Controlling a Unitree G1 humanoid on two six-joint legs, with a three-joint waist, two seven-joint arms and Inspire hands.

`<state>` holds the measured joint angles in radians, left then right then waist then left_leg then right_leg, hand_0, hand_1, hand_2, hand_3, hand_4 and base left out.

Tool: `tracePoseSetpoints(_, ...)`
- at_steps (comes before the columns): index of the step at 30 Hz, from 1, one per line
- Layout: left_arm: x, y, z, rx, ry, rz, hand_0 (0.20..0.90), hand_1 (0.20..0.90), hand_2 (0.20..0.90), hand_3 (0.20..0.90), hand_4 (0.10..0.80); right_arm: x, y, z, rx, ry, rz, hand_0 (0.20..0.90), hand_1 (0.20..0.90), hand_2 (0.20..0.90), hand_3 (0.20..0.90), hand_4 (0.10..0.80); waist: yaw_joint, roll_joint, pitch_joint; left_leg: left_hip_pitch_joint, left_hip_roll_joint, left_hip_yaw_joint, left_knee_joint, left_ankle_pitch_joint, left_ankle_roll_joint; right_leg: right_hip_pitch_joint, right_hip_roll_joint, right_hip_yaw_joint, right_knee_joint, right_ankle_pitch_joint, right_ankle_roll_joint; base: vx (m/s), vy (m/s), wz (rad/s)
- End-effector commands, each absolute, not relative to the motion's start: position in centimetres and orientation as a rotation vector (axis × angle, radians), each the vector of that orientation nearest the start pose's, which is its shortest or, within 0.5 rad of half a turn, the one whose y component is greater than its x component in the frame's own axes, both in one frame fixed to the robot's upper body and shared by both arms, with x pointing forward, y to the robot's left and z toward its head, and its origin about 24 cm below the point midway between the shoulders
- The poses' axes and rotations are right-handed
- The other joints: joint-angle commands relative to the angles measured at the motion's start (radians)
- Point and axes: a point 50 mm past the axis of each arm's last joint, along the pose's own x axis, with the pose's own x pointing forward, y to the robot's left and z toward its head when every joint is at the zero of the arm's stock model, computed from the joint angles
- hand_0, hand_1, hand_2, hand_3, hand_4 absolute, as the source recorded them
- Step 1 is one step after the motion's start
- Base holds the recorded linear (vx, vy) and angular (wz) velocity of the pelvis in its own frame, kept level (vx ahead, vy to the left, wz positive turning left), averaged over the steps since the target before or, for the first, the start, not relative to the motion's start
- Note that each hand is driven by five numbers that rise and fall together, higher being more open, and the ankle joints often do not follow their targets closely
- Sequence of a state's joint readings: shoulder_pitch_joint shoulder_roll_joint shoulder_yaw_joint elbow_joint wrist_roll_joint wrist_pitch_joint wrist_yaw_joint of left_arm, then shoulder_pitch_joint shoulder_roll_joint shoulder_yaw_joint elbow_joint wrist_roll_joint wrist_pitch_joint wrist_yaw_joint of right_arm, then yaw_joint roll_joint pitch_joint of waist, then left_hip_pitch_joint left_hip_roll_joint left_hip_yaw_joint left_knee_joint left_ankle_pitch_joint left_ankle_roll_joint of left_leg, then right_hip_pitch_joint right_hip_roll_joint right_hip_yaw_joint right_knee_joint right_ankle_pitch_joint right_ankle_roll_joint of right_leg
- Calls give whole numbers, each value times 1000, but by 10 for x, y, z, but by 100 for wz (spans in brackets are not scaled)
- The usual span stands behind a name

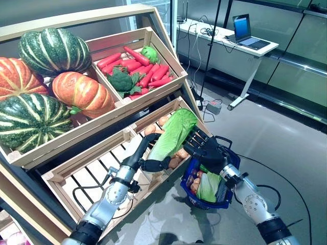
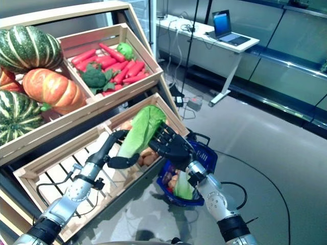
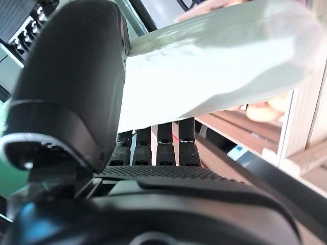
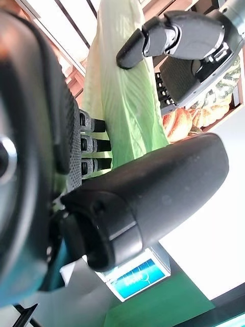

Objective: Put vegetables into the basket

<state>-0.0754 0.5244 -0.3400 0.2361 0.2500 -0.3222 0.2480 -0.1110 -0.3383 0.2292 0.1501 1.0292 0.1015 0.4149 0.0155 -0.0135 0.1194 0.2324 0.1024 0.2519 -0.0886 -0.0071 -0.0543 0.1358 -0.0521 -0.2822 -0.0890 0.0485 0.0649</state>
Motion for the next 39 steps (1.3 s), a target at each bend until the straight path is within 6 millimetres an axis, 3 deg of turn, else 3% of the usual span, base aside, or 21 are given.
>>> tracePoseSetpoints(1, 274, 145, 100, 662, -603, -236, 300, 300, 300, 300, 400, 281, -108, 111, 778, -189, 813, 900, 900, 900, 900, 800, -21, -19, -42, -21, -50, 11, 1, -92, 41, 67, -31, -6, 2, -98, 13, 0, 0, 0)
tracePoseSetpoints(6, 276, 160, 93, 675, -554, -153, 300, 300, 300, 300, 400, 277, -115, 116, 655, -226, 844, 900, 900, 900, 900, 800, -23, -24, -38, -24, -49, 12, 1, -89, 40, 63, -31, -3, 2, -96, 12, 0, 0, 0)
tracePoseSetpoints(10, 276, 173, 90, 736, -529, -110, 300, 300, 300, 300, 400, 274, -138, 135, 414, -360, 762, 900, 900, 900, 900, 800, -32, -26, -35, -28, -47, 17, 1, -87, 38, 58, -31, 3, 2, -93, 14, 0, 0, 0)
tracePoseSetpoints(13, 275, 186, 86, 780, -489, -70, 300, 300, 300, 300, 400, 266, -160, 164, 94, -558, 633, 900, 900, 900, 900, 800, -47, -24, -29, -29, -48, 22, 1, -88, 39, 52, -30, 15, 2, -89, 16, 0, 0, 0)
tracePoseSetpoints(18, 272, 204, 79, 843, -435, -5, 300, 300, 300, 300, 400, 243, -180, 196, -669, -793, 391, 900, 900, 900, 900, 800, -78, -18, -23, -27, -49, 44, 1, -92, 43, 43, -30, 43, 2, -83, 23, -1, 12, -6)
tracePoseSetpoints(23, 273, 210, 82, 877, -430, 13, 300, 300, 300, 300, 400, 232, -181, 225, -1091, -906, 375, 900, 900, 900, 900, 800, -88, -19, -21, -26, -49, 58, 1, -92, 42, 40, -28, 57, 2, -79, 28, -4, 17, -16)
tracePoseSetpoints(30, 276, 209, 85, 893, -424, -25, 300, 300, 300, 300, 400, 236, -169, 236, -1352, -931, 408, 900, 900, 900, 900, 800, -78, -26, -25, -27, -47, 53, 1, -94, 38, 43, -29, 60, 2, -83, 31, 0, -1, -8)
tracePoseSetpoints(39, 278, 207, 91, 965, -437, -80, 300, 300, 300, 300, 400, 233, -153, 227, -1460, -841, 606, 900, 900, 900, 900, 800, -72, -35, -28, -28, -45, 51, 1, -92, 35, 44, -32, 61, 2, -82, 36, 0, 0, 0)
